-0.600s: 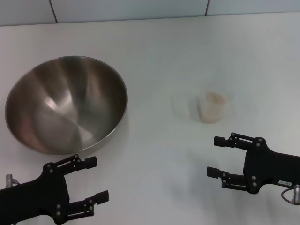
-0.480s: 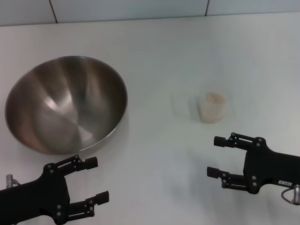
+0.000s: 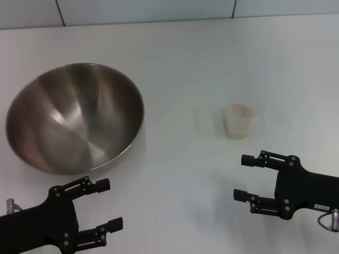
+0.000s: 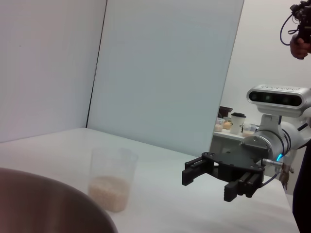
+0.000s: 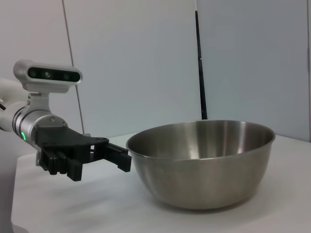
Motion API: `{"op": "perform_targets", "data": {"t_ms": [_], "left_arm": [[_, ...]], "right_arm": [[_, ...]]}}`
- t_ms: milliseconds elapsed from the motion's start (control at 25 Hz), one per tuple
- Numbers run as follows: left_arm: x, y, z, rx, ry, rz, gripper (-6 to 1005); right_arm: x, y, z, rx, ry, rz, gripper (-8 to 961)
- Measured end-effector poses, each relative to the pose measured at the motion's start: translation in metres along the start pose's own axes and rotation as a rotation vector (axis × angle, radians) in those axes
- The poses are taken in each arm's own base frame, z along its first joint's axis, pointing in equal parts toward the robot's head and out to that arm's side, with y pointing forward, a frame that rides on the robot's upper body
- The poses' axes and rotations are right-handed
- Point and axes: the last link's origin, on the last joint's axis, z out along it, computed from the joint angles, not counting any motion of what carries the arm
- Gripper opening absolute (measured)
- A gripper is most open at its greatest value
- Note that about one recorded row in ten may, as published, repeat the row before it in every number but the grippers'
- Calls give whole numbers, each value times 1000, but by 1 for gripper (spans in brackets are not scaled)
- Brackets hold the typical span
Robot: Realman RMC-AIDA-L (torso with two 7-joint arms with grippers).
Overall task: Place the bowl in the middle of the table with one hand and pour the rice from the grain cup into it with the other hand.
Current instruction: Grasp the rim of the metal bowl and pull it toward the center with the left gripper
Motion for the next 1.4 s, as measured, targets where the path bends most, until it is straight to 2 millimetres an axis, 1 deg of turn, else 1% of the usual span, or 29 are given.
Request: {"op": "perform_targets", "data": {"t_ms": [360,520,560,640,680,840,880,920,1040,1160,1200,1280,1400], "left_arm": [[0,2,1,-8,8,0,800],[5,5,1,-22,45,4,799],[20,5,3,-30,147,26,799],[34,1,3,-11,241,56,799],[34,1,3,-11,241,56,799],[54,-13,-2,102,385,123,799],[62,-21,-7,174,440,160,799],[66,-26,-10,210,464,176,799],[69,-29,-12,241,481,185,799],[78,-51,-28,427,542,214,800],[78,-51,-28,427,542,214,800],[82,-72,-39,582,543,216,800],[82,-86,-43,664,502,224,800]], "right_arm": [[1,1,-1,4,0,3,762],[1,1,-1,6,-1,4,762],[1,1,-1,7,-2,4,762],[1,1,-1,7,-3,5,762],[1,1,-1,6,-4,5,763],[0,1,0,6,-6,5,763],[0,1,0,6,-7,5,763],[0,1,0,6,-7,5,763],[1,2,-1,9,-9,6,762],[1,2,-1,13,-13,5,762],[0,2,-1,14,-14,5,762],[0,2,0,14,-15,5,762],[-1,1,1,11,-16,2,762]]}}
